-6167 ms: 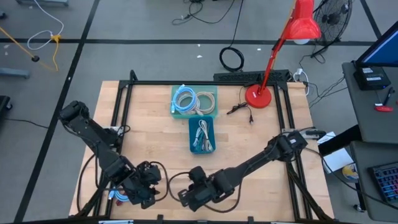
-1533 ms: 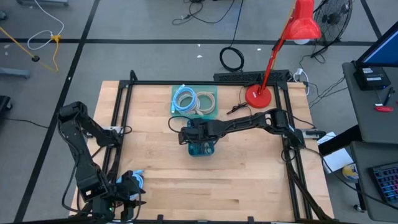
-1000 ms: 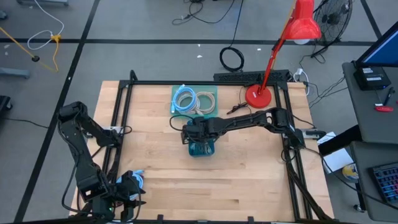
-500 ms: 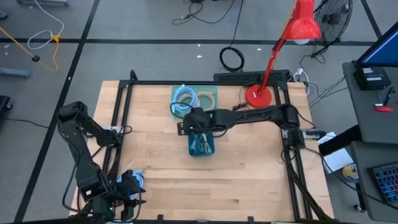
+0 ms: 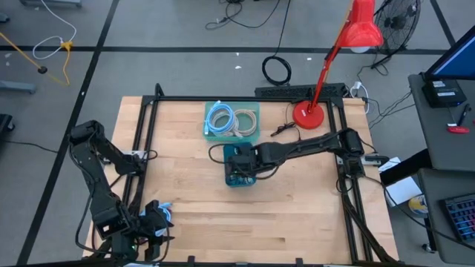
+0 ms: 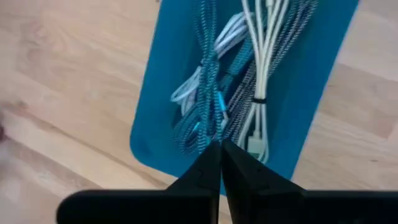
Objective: Pick & Place USB Port
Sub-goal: Put the blue charger cable into the blue bin
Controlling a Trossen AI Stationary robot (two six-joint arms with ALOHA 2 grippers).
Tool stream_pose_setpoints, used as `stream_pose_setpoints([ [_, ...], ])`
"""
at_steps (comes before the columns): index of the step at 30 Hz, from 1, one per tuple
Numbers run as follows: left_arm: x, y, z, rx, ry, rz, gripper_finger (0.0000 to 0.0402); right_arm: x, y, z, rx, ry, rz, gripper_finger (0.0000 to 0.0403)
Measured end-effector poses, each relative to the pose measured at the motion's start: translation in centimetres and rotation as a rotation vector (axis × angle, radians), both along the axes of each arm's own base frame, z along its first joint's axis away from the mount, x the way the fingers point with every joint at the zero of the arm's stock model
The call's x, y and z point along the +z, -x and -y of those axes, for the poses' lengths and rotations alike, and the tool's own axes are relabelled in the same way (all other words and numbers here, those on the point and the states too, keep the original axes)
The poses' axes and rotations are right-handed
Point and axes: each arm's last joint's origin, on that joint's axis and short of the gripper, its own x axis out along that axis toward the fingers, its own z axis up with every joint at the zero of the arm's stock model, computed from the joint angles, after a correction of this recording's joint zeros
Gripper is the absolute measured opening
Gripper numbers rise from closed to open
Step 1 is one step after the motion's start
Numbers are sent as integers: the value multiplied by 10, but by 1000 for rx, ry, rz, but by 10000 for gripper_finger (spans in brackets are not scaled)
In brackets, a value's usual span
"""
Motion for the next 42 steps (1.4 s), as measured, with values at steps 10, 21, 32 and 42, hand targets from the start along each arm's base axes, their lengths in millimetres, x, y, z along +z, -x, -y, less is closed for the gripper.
stream_pose_setpoints([
  [10, 0, 0, 0, 4, 5, 0, 197, -1, 8, -9, -2, 30, -64, 0],
  [21, 0, 0, 0, 3, 6, 1, 197, -34, 10, -19, -46, 0, -30, 0],
  [32, 0, 0, 0, 4, 6, 1, 197, -54, 5, -20, -68, -9, 9, 0],
  [42, 0, 0, 0, 1, 11, -8, 197, -79, -15, -27, -55, -78, 80, 0],
])
